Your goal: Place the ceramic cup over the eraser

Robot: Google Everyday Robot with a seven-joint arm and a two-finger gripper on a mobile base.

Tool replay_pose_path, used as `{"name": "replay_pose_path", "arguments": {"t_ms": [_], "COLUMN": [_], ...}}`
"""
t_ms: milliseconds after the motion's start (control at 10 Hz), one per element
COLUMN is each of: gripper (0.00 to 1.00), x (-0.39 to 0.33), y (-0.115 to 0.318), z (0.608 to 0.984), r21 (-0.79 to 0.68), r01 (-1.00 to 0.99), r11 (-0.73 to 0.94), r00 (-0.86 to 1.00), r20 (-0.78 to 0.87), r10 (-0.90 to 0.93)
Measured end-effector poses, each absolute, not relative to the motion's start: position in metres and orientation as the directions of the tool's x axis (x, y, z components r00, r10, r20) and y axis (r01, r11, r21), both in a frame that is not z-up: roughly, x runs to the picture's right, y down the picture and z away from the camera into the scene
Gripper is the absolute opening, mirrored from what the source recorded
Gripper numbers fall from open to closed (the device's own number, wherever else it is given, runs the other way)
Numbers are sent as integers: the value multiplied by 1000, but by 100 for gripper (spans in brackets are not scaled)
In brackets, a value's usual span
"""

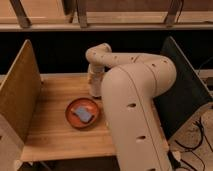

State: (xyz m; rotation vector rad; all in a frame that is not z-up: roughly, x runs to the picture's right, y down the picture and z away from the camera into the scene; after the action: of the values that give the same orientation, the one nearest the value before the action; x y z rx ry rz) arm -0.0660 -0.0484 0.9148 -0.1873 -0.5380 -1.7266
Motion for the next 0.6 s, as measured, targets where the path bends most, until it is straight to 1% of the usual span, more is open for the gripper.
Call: {"name": "replay_pose_path", "arguments": {"t_ms": [100,300,400,500,600], "gripper": [11,31,43,51,63], "x": [-66,-66,-66,-66,-66], "y": [-48,-48,-48,-48,-48], "z": [915,915,915,915,915], "r21": [250,250,250,250,249], "r01": [959,959,959,959,959], "r11": [-136,-136,-136,-136,-136], "r00": [-232,-232,-232,-232,-232], "r20": [409,409,409,409,409], "r10": [-883,-883,-883,-882,-883]}}
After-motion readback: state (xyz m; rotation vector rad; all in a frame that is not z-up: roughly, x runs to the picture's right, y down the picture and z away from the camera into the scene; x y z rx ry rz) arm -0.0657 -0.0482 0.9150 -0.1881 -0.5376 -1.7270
